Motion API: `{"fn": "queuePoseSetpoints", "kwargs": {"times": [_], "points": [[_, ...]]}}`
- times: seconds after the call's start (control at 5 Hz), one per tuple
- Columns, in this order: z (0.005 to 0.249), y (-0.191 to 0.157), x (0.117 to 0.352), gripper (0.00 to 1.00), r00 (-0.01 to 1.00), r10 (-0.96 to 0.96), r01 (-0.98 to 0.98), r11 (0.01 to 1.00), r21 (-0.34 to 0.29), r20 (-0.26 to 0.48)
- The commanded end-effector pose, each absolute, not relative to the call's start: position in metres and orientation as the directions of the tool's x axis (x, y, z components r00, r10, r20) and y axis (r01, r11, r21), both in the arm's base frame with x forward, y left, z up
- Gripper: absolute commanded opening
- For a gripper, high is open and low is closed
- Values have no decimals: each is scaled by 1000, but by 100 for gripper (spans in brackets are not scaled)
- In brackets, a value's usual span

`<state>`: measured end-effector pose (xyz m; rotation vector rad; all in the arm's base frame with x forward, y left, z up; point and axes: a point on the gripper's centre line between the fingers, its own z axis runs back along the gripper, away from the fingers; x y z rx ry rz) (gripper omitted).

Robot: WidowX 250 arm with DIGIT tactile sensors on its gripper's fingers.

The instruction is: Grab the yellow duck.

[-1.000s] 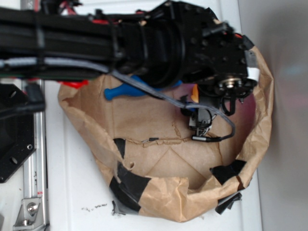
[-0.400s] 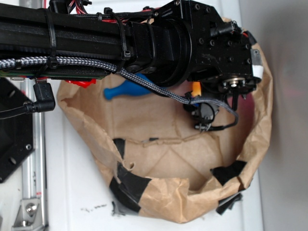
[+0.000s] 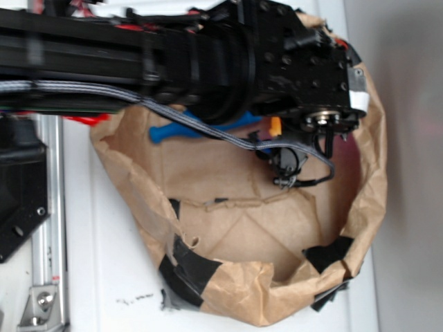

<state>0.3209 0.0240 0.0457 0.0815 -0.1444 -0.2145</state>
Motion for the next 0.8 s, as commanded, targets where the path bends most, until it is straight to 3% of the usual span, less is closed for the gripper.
{"fn": "queuePoseSetpoints", "kwargs": {"times": [0.0, 0.2, 0.4, 0.6], "points": [[167, 0, 312, 0, 932, -132, 129, 991, 32, 337], [189, -15, 302, 0, 964, -161, 156, 987, 40, 213], [194, -18, 269, 0, 975, -71, 97, 989, -116, 209], [185, -31, 253, 0, 968, -98, 126, 986, -108, 229]]}}
